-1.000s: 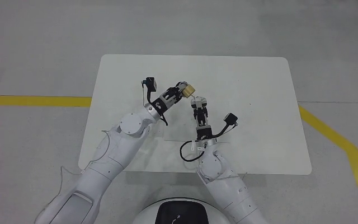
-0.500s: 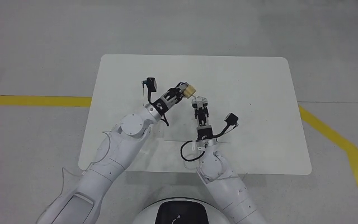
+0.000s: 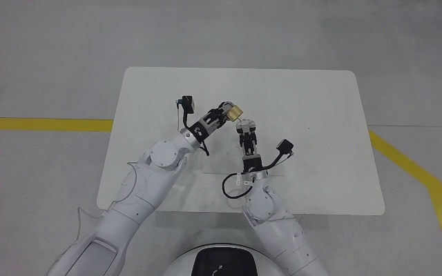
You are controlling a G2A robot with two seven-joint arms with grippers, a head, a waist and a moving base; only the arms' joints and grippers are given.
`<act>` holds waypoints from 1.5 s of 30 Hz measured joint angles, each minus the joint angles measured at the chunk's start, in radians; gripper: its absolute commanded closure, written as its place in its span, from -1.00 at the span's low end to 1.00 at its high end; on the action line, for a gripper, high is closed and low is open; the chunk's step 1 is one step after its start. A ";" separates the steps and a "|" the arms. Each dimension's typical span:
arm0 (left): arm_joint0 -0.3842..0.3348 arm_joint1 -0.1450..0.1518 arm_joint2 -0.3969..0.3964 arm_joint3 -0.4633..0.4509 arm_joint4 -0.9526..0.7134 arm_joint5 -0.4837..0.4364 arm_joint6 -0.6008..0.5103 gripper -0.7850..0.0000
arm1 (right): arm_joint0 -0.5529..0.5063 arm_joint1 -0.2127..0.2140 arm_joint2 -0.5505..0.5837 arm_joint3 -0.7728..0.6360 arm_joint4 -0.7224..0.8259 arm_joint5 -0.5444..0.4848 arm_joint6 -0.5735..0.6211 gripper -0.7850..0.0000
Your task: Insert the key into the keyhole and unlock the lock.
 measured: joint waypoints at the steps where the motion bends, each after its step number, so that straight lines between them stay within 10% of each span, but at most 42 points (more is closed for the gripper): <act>1: 0.001 -0.001 -0.001 -0.001 0.004 0.000 0.003 1.00 | -0.001 -0.001 0.000 0.000 -0.003 0.000 0.002 1.00; 23: 0.023 -0.009 -0.013 -0.038 0.090 0.017 0.023 1.00 | -0.015 -0.010 0.007 -0.007 -0.037 -0.004 0.033 1.00; 28: 0.025 -0.011 -0.019 -0.038 0.096 0.018 0.019 1.00 | -0.021 -0.012 0.014 -0.012 -0.039 -0.007 0.037 0.57; 45: 0.025 -0.015 -0.043 -0.031 0.112 0.012 0.015 1.00 | -0.030 -0.014 0.038 -0.024 -0.014 -0.008 0.074 1.00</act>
